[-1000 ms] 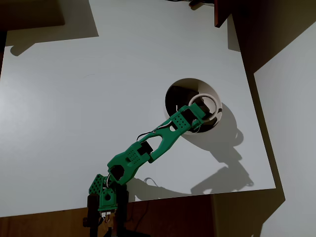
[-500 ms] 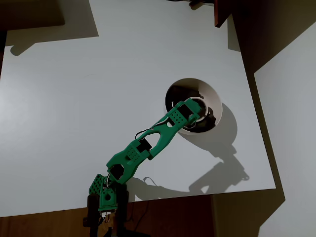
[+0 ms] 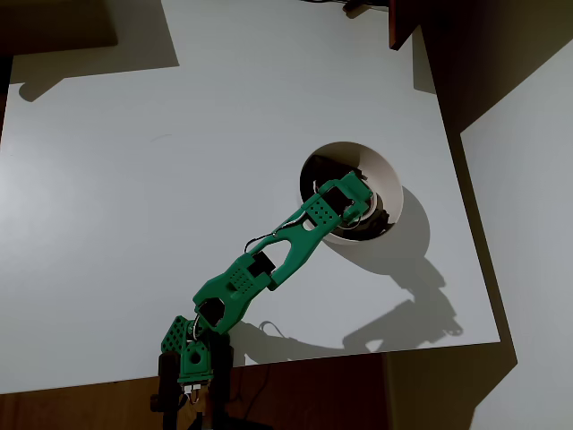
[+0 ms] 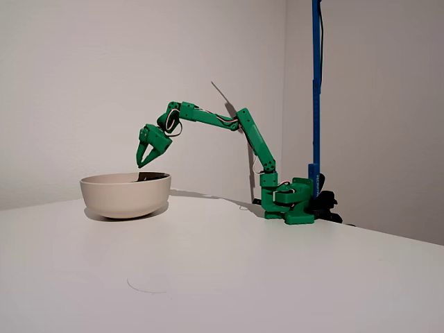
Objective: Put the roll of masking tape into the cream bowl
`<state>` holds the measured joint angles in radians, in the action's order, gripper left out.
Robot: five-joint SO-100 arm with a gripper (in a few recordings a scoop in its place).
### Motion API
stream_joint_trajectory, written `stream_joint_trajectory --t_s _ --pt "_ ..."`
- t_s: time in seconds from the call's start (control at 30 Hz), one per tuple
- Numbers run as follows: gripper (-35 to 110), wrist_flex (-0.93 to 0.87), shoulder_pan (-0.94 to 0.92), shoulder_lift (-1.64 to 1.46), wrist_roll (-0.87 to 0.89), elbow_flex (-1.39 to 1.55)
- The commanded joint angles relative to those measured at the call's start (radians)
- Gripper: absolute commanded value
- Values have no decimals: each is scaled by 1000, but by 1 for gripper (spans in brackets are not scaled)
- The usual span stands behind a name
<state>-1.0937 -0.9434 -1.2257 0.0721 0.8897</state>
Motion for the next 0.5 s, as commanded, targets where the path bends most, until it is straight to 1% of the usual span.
stream_joint_trajectory --t_s 0.0,0.23,0.37,0.47 --pt "-8 -28 14 -175 26 -103" --pt "-8 -179 176 -354 3 -101" --pt "-8 -270 314 -480 -3 -101" --pt "-8 -377 445 -581 -11 -100"
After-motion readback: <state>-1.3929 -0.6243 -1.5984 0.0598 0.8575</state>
